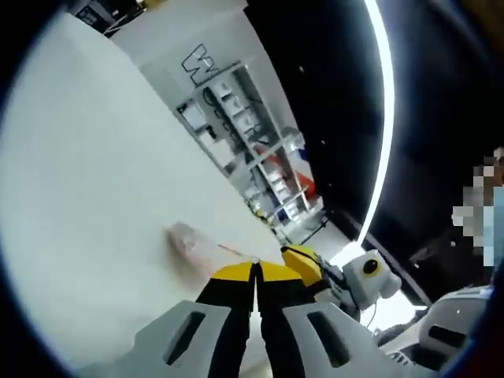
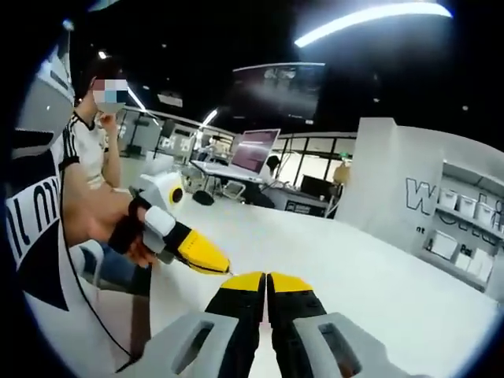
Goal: Open the resealable bag by pulling the two sides of the seal apart until the entire bag opening is separated and visibly accessible.
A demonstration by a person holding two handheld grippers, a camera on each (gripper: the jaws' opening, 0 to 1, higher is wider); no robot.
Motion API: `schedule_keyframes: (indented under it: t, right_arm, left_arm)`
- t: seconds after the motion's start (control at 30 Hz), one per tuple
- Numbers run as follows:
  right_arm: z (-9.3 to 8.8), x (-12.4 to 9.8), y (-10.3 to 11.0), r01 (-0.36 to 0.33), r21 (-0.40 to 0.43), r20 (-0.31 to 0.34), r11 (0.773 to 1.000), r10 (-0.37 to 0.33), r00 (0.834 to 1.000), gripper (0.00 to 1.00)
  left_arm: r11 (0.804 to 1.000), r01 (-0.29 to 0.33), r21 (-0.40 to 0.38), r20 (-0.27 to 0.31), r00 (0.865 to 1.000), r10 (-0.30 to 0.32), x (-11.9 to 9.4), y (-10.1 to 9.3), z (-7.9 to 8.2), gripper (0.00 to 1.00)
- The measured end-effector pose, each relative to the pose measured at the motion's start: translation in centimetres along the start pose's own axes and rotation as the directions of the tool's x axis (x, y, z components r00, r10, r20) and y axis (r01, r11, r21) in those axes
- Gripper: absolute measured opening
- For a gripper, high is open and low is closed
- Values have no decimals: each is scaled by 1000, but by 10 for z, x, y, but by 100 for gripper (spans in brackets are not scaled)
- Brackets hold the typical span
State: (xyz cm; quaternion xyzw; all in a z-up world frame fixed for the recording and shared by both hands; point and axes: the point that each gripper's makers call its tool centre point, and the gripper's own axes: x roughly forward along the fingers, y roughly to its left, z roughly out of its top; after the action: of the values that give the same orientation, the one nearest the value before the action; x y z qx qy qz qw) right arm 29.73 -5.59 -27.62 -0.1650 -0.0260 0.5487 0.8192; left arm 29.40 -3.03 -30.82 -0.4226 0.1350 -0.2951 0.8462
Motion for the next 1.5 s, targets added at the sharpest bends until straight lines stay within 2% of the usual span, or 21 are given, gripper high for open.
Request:
schedule_keyframes:
  t: [0.17,0.3,0.5,0.57,0.7,0.93,1.23,1.4,1.5]
  right_arm:
    - [3,8,16,-82,-44,-28,996,81,996,0]
    - [-3,12,31,-167,-93,-100,982,158,982,0]
    - [-9,13,42,-232,-147,-177,961,206,962,0]
    - [-11,12,45,-244,-156,-194,957,213,958,0]
    - [-16,11,44,-244,-185,-228,952,200,953,0]
    - [-20,10,45,-250,-194,-246,949,200,948,0]
    - [-24,11,46,-259,-213,-276,942,196,941,0]
    - [-26,11,47,-254,-204,-299,946,187,936,0]
    - [-24,11,46,-233,-190,-293,954,171,941,0]
  left_arm:
    - [1000,-2,24,-17,1000,3,0,1,-3,2]
    - [999,-12,45,-25,1000,13,-3,6,-3,2]
    - [997,-26,74,-33,999,29,-4,12,-3,2]
    - [996,-28,80,-32,999,30,-10,5,-11,2]
    - [994,-30,101,-38,999,34,-11,2,-12,2]
    - [992,-34,123,-48,998,40,-11,3,-13,2]
    - [975,-62,211,-63,995,76,-12,3,-15,2]
    - [963,-76,258,-81,992,101,-12,3,-17,1]
    - [963,-80,257,-93,990,107,-13,4,-18,1]
